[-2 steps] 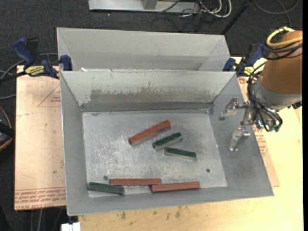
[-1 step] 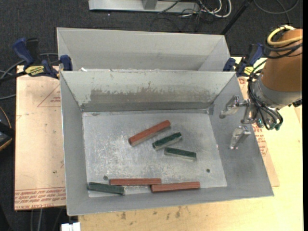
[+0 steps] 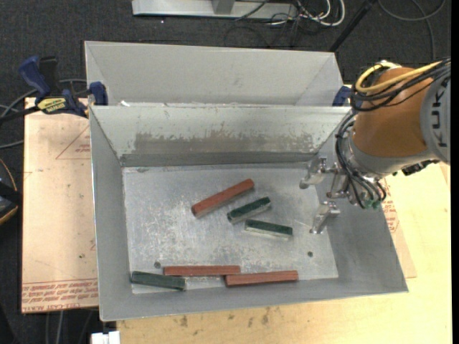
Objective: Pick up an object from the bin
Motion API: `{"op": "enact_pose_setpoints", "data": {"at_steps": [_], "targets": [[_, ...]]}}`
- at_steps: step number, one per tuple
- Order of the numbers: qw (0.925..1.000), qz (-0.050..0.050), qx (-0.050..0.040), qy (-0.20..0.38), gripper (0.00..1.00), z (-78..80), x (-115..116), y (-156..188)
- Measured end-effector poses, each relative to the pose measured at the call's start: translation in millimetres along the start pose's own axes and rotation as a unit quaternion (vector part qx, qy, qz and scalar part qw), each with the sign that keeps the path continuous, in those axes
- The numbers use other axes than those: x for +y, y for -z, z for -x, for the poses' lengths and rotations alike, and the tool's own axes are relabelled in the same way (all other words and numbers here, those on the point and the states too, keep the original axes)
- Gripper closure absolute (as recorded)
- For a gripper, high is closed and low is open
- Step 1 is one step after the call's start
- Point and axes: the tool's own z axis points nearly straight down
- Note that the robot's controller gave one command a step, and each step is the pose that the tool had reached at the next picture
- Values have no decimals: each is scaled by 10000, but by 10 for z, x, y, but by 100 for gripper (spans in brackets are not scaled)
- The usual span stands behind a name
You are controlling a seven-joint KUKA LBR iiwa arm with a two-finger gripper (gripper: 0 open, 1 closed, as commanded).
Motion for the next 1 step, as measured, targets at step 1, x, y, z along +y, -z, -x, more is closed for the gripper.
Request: {"op": "enact_pose_setpoints", "data": {"at_steps": [1], "targets": [[9995,20,41,-317,0,-203,112,-450]]}}
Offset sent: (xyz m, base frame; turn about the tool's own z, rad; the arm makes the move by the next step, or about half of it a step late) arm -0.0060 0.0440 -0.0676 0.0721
